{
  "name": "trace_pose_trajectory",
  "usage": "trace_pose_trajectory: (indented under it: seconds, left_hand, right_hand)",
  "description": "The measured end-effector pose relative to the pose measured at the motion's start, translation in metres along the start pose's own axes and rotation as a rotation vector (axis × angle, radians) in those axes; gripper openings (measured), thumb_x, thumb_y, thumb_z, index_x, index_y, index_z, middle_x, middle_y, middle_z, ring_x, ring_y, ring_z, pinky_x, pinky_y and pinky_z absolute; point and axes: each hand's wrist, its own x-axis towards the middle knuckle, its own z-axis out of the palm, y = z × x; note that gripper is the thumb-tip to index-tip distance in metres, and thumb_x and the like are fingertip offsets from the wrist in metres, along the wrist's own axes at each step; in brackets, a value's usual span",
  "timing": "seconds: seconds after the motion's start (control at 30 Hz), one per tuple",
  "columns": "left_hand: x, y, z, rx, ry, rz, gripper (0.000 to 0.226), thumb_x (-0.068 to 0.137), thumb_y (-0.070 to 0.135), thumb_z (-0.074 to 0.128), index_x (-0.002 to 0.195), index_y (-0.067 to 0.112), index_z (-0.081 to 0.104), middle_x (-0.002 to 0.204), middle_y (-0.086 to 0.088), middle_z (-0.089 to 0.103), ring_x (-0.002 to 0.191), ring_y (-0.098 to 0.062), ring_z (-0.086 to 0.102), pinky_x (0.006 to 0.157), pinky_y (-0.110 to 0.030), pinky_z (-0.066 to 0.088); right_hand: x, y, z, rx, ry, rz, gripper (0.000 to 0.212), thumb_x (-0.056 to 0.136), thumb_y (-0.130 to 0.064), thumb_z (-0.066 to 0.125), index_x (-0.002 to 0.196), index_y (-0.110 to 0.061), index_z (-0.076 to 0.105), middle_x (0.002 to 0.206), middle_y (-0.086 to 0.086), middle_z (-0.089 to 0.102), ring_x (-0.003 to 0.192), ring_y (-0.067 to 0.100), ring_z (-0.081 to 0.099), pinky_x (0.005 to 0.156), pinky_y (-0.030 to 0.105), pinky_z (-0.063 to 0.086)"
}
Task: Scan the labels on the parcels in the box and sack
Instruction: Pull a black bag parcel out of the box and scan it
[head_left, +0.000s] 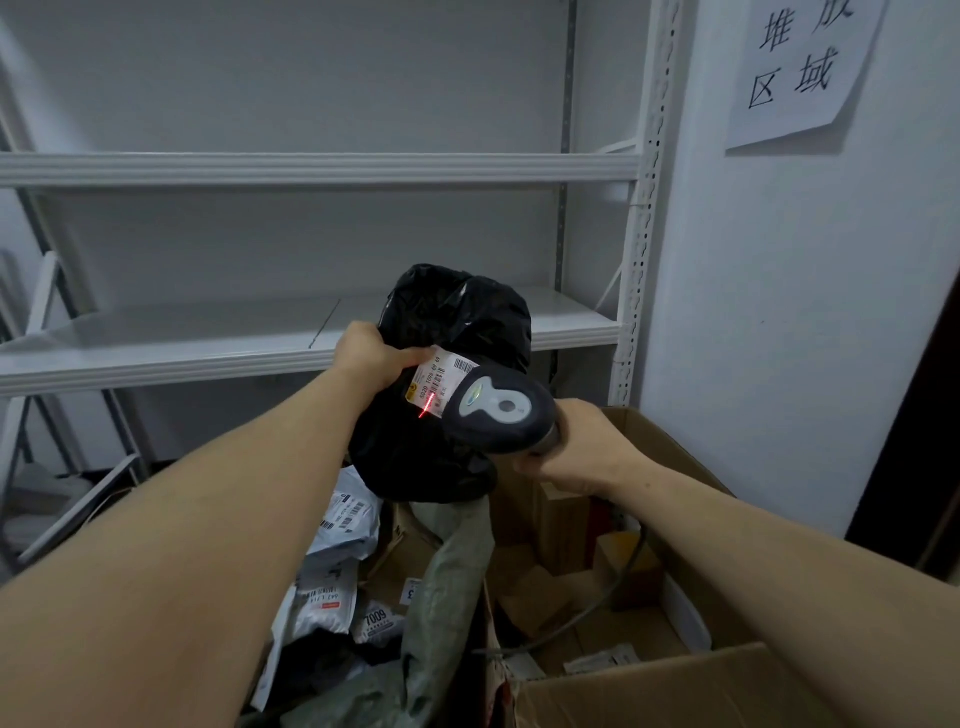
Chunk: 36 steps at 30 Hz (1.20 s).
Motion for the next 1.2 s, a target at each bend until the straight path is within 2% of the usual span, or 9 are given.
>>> trace_pose_trajectory:
  seconds: [0.2, 0.43, 0.57, 0.7, 0.8, 0.93, 1.07, 1.2]
  left_hand:
    - [-0.003, 0.001, 0.000, -0.019, -0.008, 0.015, 0.039, 0.073, 0.029, 0.082, 0.092, 0.003, 0.062, 0.091, -0.010, 0.062, 0.085, -0.026, 0.060, 0.082, -0.037, 0.052]
    - [-0.005, -0.002, -0.002, -0.051, 0.014, -0.013, 0.049, 0.072, 0.029, 0.083, 0.104, -0.003, 0.063, 0.104, -0.016, 0.066, 0.097, -0.032, 0.064, 0.087, -0.041, 0.053]
    - [-0.005, -0.002, -0.004, -0.067, 0.012, -0.017, 0.049, 0.072, 0.028, 0.083, 0.104, -0.003, 0.063, 0.104, -0.015, 0.067, 0.096, -0.030, 0.064, 0.086, -0.040, 0.053]
    - [-0.006, -0.002, -0.006, -0.078, 0.008, -0.017, 0.048, 0.074, 0.027, 0.082, 0.106, -0.004, 0.062, 0.093, -0.009, 0.061, 0.086, -0.025, 0.059, 0.078, -0.034, 0.050]
    - [-0.004, -0.004, -0.007, -0.087, 0.013, -0.016, 0.047, 0.074, 0.026, 0.081, 0.107, -0.002, 0.063, 0.099, -0.011, 0.065, 0.085, -0.024, 0.059, 0.076, -0.032, 0.048]
    - [-0.004, -0.006, -0.007, -0.103, 0.018, -0.027, 0.050, 0.074, 0.026, 0.081, 0.112, -0.001, 0.062, 0.101, -0.008, 0.064, 0.098, -0.028, 0.062, 0.079, -0.033, 0.048]
    - [-0.004, -0.009, -0.009, -0.125, 0.018, -0.040, 0.050, 0.072, 0.026, 0.083, 0.110, 0.000, 0.063, 0.103, -0.011, 0.066, 0.095, -0.027, 0.063, 0.082, -0.036, 0.052]
    - [-0.003, -0.016, -0.013, -0.165, 0.013, -0.064, 0.049, 0.073, 0.023, 0.082, 0.112, 0.001, 0.063, 0.106, -0.012, 0.067, 0.096, -0.028, 0.064, 0.087, -0.041, 0.053]
  right_hand:
    - [0.000, -0.001, -0.002, -0.034, 0.037, 0.001, 0.024, 0.078, -0.014, 0.071, 0.101, -0.011, 0.063, 0.099, 0.004, 0.067, 0.095, 0.018, 0.062, 0.085, 0.030, 0.052]
    - [0.001, -0.006, -0.002, -0.053, 0.027, -0.015, 0.030, 0.080, -0.013, 0.070, 0.109, -0.008, 0.061, 0.108, 0.007, 0.066, 0.102, 0.020, 0.060, 0.089, 0.028, 0.050]
    - [0.000, -0.007, 0.000, -0.045, 0.004, -0.021, 0.029, 0.081, -0.013, 0.070, 0.109, -0.009, 0.061, 0.108, 0.007, 0.066, 0.103, 0.019, 0.060, 0.092, 0.030, 0.050]
    - [0.001, -0.006, 0.000, -0.057, 0.004, -0.024, 0.026, 0.080, -0.014, 0.071, 0.105, -0.011, 0.061, 0.105, 0.006, 0.067, 0.100, 0.018, 0.061, 0.091, 0.030, 0.050]
    - [0.001, -0.006, -0.001, -0.048, 0.009, -0.023, 0.021, 0.080, -0.014, 0.071, 0.097, -0.017, 0.059, 0.100, 0.002, 0.066, 0.097, 0.017, 0.061, 0.088, 0.028, 0.050]
    - [0.004, -0.009, 0.002, -0.066, -0.003, -0.044, 0.018, 0.080, -0.015, 0.070, 0.092, -0.020, 0.058, 0.095, 0.001, 0.066, 0.094, 0.017, 0.062, 0.088, 0.030, 0.051]
    - [0.008, -0.010, 0.005, -0.088, 0.005, -0.053, 0.019, 0.078, -0.016, 0.070, 0.083, -0.024, 0.054, 0.089, -0.003, 0.063, 0.092, 0.018, 0.062, 0.085, 0.031, 0.052]
    - [0.009, -0.009, 0.008, -0.074, -0.005, -0.046, 0.020, 0.079, -0.016, 0.071, 0.096, -0.014, 0.061, 0.098, 0.002, 0.067, 0.096, 0.019, 0.062, 0.089, 0.035, 0.052]
